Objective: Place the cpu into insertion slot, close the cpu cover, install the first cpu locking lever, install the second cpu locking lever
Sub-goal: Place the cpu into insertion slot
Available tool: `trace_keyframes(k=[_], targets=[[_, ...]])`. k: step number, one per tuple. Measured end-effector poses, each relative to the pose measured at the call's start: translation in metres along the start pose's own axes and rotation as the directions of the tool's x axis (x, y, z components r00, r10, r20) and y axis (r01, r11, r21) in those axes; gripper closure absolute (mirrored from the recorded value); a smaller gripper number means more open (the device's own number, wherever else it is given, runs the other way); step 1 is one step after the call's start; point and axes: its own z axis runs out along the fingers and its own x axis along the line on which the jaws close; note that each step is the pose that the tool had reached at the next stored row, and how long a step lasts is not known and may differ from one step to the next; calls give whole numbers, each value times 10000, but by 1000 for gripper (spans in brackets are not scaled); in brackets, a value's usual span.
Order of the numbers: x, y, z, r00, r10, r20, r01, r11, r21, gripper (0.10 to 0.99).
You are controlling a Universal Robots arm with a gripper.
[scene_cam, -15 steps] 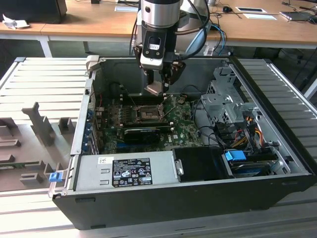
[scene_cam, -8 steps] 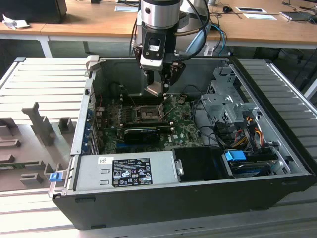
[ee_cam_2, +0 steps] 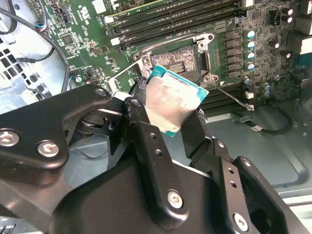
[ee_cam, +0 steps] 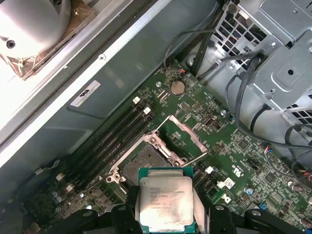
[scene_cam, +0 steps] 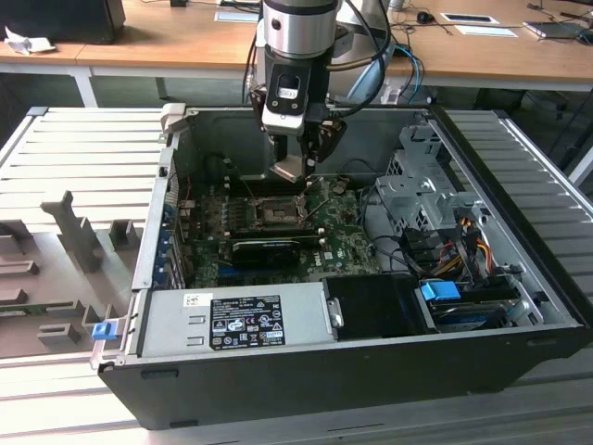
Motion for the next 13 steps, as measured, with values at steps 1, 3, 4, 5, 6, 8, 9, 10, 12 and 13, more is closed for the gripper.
trace_keyframes(k=[1, 3, 4, 5, 6, 8, 9, 10, 12, 13], targets=[[0, -1, 4, 9999, 119, 14, -119, 9999, 0, 557], [0, -2, 15, 9984, 555, 60, -555, 9985, -1, 557], [0, -2, 25, 9950, 992, 106, -992, 9951, -5, 557], [-1, -3, 29, 9928, 1192, 123, -1192, 9929, -10, 557], [-1, -3, 32, 9913, 1306, 133, -1306, 9914, -13, 557], [-1, -4, 37, 9880, 1539, 152, -1539, 9881, -20, 557], [-1, -4, 41, 9855, 1690, 165, -1690, 9856, -25, 557], [-1, -4, 42, 9844, 1753, 170, -1753, 9845, -26, 557], [-1, -4, 46, 9811, 1929, 184, -1928, 9812, -34, 557], [-1, -5, 49, 9783, 2063, 195, -2062, 9785, -40, 557]])
